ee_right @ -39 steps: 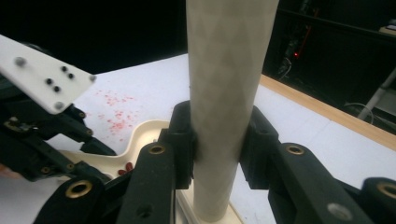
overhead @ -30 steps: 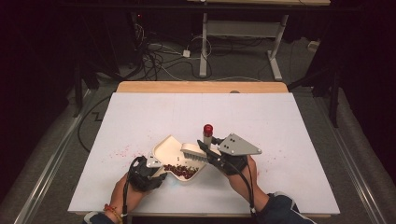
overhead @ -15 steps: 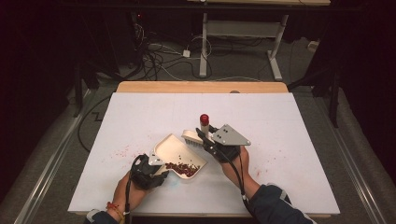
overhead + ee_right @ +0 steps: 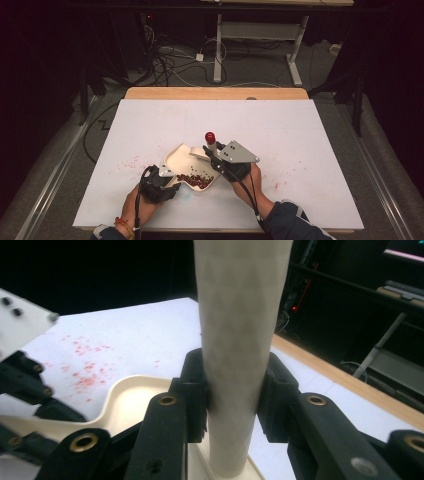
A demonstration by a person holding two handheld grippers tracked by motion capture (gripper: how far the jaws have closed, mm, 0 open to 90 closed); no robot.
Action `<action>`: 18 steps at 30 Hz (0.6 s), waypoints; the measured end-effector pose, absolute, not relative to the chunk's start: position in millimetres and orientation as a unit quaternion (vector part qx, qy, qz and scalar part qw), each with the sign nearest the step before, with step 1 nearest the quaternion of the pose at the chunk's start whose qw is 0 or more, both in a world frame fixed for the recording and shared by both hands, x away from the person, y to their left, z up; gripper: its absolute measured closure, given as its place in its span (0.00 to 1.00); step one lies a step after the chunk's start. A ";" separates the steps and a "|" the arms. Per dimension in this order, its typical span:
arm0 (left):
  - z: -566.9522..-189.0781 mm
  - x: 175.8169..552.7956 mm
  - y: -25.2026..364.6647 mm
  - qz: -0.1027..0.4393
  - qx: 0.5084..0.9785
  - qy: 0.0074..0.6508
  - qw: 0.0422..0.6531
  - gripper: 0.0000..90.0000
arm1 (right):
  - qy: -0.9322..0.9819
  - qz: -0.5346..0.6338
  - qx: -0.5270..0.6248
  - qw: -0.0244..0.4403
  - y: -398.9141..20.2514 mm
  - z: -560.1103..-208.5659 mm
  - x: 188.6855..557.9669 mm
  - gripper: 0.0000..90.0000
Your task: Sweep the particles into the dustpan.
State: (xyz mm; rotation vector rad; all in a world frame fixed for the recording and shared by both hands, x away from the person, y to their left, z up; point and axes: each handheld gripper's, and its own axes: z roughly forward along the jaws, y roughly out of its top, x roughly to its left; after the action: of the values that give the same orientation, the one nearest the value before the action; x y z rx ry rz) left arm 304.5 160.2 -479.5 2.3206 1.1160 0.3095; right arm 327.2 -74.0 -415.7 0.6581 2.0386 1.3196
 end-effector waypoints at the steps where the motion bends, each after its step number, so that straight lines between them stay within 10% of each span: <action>1: -479.7 304.7 159.4 0.113 0.860 0.419 0.269 0.71 | 0.771 0.498 0.249 0.308 -72.4 -416.0 324.3 0.78; 18: -479.5 306.2 150.8 0.128 0.842 0.444 0.280 0.71 | 0.778 0.517 0.236 0.268 -55.8 -412.0 297.7 0.78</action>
State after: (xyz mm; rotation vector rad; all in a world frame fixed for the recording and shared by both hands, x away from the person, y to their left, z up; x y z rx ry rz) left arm 306.2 150.8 -479.5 2.2576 1.1896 0.3432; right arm 297.7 -55.8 -412.0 0.6376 2.0987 1.3950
